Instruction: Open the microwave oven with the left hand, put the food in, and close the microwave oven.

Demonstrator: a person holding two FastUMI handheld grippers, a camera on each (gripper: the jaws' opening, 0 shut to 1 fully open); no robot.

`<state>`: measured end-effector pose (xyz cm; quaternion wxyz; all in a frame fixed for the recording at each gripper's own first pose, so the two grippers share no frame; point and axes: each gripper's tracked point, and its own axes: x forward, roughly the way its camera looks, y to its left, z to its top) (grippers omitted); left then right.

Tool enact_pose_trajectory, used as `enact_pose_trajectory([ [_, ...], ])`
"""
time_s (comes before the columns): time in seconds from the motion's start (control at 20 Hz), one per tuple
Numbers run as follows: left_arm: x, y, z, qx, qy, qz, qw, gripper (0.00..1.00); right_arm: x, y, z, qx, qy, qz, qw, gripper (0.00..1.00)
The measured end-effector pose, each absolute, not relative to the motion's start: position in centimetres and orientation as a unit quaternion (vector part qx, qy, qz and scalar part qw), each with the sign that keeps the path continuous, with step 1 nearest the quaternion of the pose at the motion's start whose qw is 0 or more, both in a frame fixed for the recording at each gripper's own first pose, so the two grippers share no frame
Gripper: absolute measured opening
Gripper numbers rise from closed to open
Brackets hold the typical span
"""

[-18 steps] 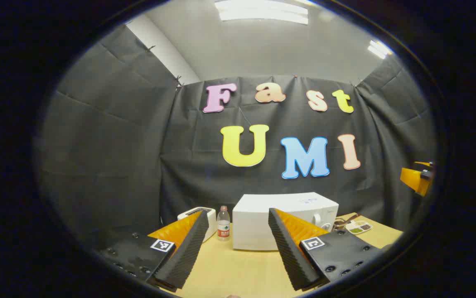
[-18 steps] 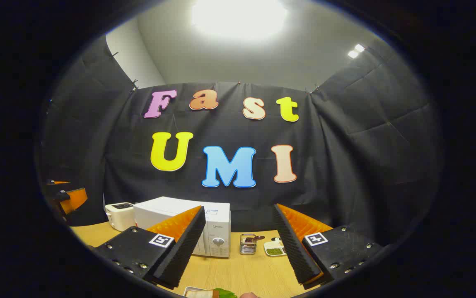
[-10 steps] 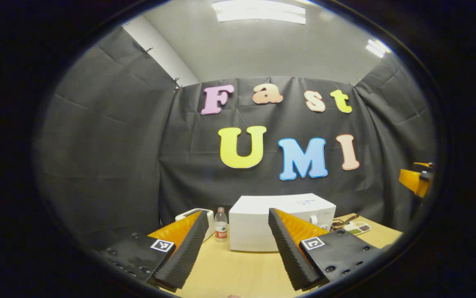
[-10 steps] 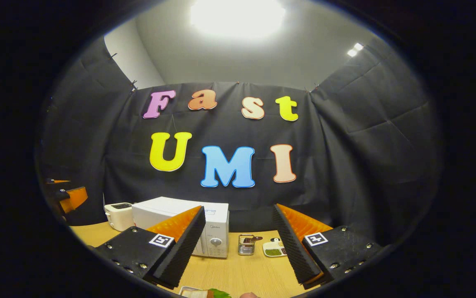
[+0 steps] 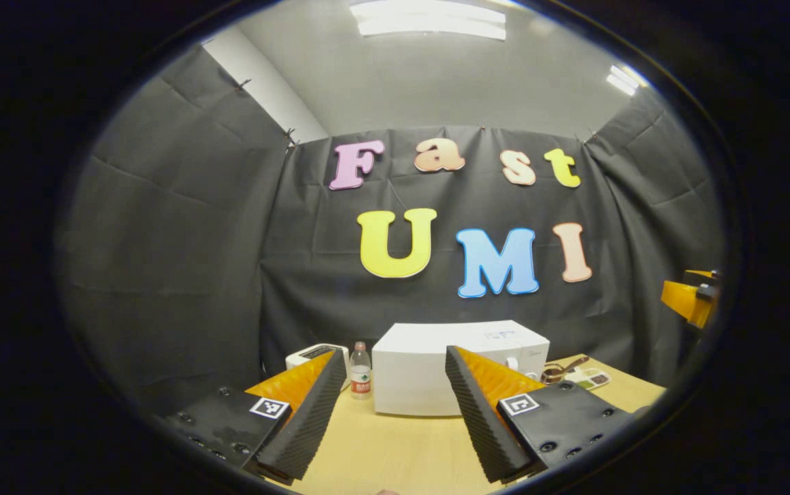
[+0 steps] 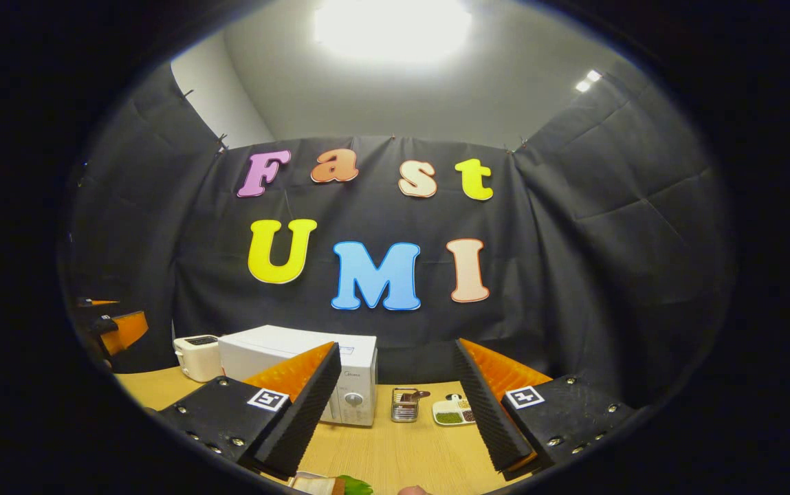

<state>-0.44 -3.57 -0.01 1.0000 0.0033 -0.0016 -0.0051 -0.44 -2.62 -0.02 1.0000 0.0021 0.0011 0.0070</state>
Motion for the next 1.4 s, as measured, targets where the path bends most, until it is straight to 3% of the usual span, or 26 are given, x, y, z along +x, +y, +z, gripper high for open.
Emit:
enact_pose_trajectory([
  [0.55,1.0,-9.3,-0.5,0.000,-0.008,-0.005,1.000,0.95,-0.1,-5.5,-0.1,0.015,-0.007,0.030,0.999,0.97],
  [0.85,4.8,-14.8,-2.1,0.004,-0.003,-0.039,0.999,0.95,-0.3,-6.5,-1.2,0.023,0.006,0.037,0.999,0.99],
  [1.4,18.3,-24.5,-10.1,0.007,0.022,-0.130,0.991,0.95,0.4,-8.4,-1.1,-0.011,0.021,-0.058,0.998,0.99],
])
